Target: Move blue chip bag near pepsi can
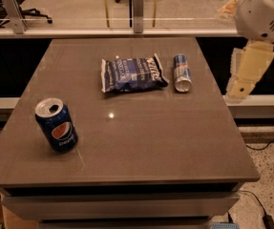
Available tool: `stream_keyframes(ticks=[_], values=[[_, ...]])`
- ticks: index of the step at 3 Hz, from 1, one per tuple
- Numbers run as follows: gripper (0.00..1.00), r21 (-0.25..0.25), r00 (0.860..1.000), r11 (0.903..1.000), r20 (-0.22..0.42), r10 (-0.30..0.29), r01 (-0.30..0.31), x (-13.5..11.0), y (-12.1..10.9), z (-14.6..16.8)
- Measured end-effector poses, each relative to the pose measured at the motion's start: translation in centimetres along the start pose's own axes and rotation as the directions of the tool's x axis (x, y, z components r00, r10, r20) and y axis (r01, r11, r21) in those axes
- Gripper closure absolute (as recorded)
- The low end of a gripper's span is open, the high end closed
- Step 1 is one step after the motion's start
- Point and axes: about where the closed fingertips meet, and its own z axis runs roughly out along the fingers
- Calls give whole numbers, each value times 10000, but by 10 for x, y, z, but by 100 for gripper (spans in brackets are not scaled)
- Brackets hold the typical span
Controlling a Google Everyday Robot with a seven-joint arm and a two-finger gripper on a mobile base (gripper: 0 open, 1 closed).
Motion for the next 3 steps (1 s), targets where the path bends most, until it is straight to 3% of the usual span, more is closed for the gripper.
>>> stream_keyframes(ticks=[2,3], values=[[0,-90,9876,9876,-49,-1569,1568,-65,-26,45],[0,16,9789,9796,-375,-2010,2012,-98,-35,68]])
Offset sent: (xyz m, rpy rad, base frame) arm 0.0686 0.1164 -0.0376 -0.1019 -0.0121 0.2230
